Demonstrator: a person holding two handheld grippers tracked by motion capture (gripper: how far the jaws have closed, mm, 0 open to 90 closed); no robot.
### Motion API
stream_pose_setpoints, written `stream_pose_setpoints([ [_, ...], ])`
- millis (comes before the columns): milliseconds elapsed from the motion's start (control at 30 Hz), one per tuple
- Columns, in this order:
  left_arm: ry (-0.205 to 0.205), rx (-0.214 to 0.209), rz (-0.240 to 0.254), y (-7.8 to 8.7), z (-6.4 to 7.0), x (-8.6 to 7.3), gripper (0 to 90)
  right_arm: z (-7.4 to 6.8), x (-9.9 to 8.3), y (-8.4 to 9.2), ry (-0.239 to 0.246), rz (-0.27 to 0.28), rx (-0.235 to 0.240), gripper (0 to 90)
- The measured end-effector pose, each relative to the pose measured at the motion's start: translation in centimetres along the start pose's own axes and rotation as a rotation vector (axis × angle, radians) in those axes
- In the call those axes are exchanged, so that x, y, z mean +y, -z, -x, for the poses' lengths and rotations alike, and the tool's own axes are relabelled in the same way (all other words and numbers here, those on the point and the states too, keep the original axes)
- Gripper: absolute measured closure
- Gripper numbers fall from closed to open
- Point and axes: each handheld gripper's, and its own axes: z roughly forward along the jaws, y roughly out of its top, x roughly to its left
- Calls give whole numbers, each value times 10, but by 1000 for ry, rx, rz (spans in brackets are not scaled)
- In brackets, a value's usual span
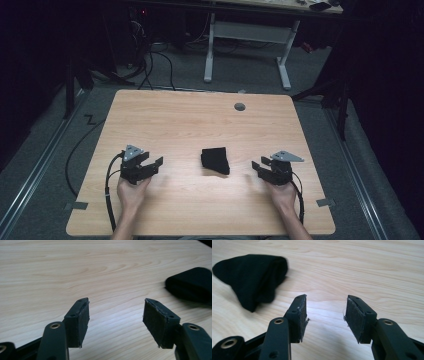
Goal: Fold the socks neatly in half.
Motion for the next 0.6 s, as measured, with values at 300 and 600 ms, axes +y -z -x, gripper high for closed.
stream_pose_setpoints([
  [300, 34, 97, -56, -3, -23, -13, 367, 24, -4, 7, -40, -25, -96, 501],
  [600, -22, 133, -113, -13, -23, -19, 336, 42, -16, 8, -67, -62, -166, 497],
])
